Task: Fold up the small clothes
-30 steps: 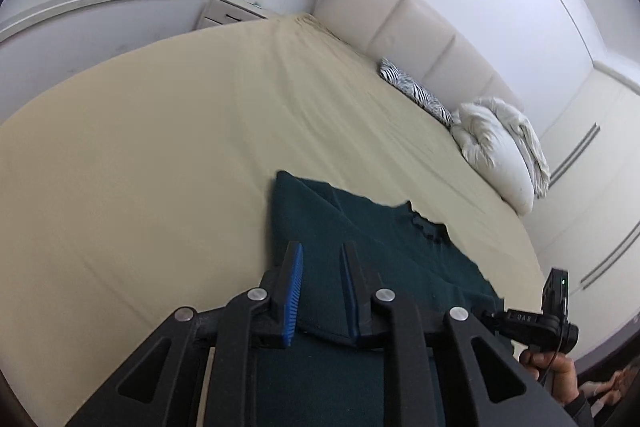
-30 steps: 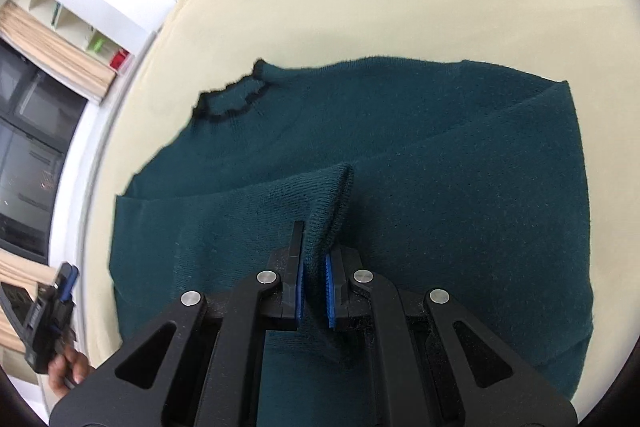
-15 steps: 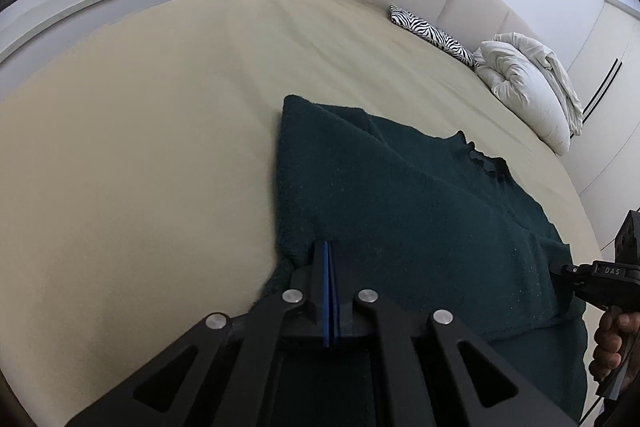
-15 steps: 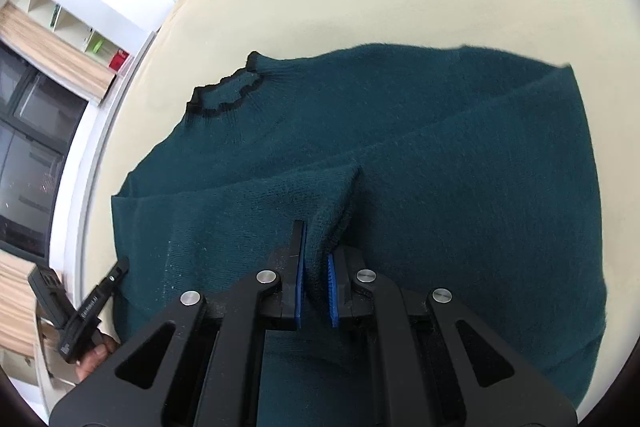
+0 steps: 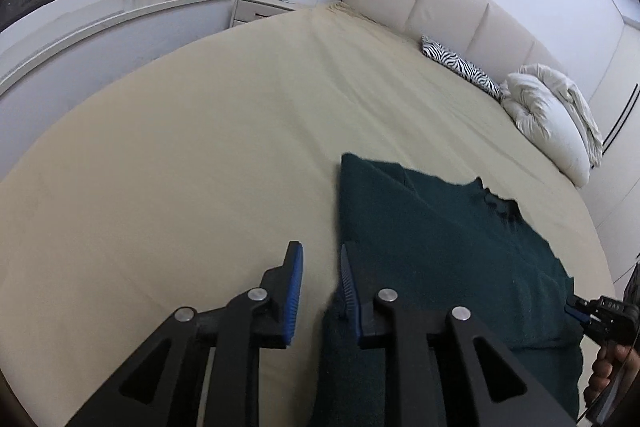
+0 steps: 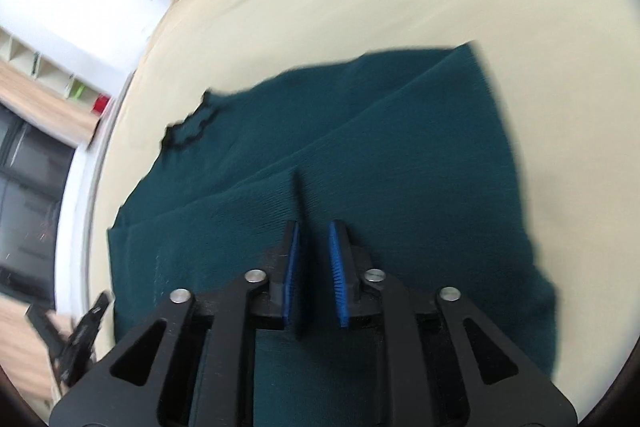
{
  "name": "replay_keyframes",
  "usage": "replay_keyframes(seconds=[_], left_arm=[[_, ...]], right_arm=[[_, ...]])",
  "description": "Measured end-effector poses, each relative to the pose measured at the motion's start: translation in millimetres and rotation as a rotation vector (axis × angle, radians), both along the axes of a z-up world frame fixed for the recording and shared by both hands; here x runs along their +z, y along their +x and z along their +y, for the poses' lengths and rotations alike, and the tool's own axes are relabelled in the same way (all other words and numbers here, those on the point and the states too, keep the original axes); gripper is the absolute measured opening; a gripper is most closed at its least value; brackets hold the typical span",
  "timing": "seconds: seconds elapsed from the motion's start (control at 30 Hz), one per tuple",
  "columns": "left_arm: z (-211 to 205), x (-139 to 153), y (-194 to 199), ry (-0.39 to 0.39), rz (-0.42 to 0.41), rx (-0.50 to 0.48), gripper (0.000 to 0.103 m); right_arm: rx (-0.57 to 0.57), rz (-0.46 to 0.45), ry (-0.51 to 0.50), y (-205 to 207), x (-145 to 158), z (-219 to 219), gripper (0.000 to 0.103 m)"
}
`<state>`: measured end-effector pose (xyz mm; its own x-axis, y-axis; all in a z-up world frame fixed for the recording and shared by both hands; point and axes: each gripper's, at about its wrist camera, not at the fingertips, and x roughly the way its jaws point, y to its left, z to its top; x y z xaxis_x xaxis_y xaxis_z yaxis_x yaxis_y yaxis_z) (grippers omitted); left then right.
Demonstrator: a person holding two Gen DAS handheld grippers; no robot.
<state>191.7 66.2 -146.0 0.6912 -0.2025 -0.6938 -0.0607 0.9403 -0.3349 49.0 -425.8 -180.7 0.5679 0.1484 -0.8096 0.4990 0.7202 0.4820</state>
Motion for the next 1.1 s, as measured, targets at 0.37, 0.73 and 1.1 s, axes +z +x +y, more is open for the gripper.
replay_keyframes(seconds=[0.37,0.73,1.1], left_arm=[[-65.7,-39.2,67.2,-0.028,0.101,-0.136,0.019],[-29.0,-42.5,31.7,0.039,0.041,-0.049,0.008],[-23.6,-8.6,-0.8,0.095,-0.05,0.014,0.02]], right_arm=[[0.171,-0.259,0.153,17.0,19.3,53.9,0.062],[0.031,-0.235,0.168,21.9,-20.1,34.2,0.058],[0.118,-0.302,0.142,3.6,9.5,66.2,0.061]])
